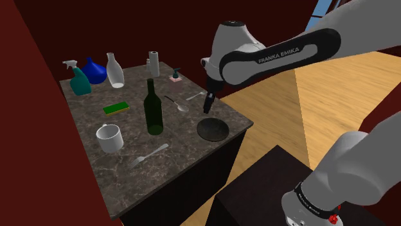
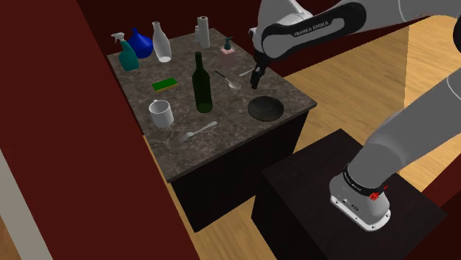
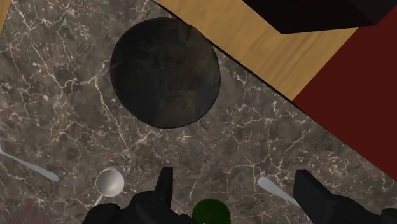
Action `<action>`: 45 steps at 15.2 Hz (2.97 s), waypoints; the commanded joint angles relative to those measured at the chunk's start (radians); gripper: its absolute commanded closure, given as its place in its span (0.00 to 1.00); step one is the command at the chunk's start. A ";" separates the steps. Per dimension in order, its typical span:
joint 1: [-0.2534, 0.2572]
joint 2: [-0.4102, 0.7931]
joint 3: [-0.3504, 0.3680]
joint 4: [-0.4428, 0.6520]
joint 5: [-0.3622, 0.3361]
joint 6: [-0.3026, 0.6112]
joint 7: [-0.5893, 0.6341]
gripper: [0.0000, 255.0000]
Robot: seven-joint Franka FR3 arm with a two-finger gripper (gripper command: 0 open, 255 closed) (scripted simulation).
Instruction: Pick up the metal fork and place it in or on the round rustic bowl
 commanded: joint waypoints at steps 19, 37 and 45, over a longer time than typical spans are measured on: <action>0.160 0.640 0.111 0.392 -0.153 0.236 -0.070 0.00; 0.276 0.979 0.104 0.658 -0.246 0.297 -0.103 0.00; 0.276 0.979 0.104 0.658 -0.246 0.297 -0.103 1.00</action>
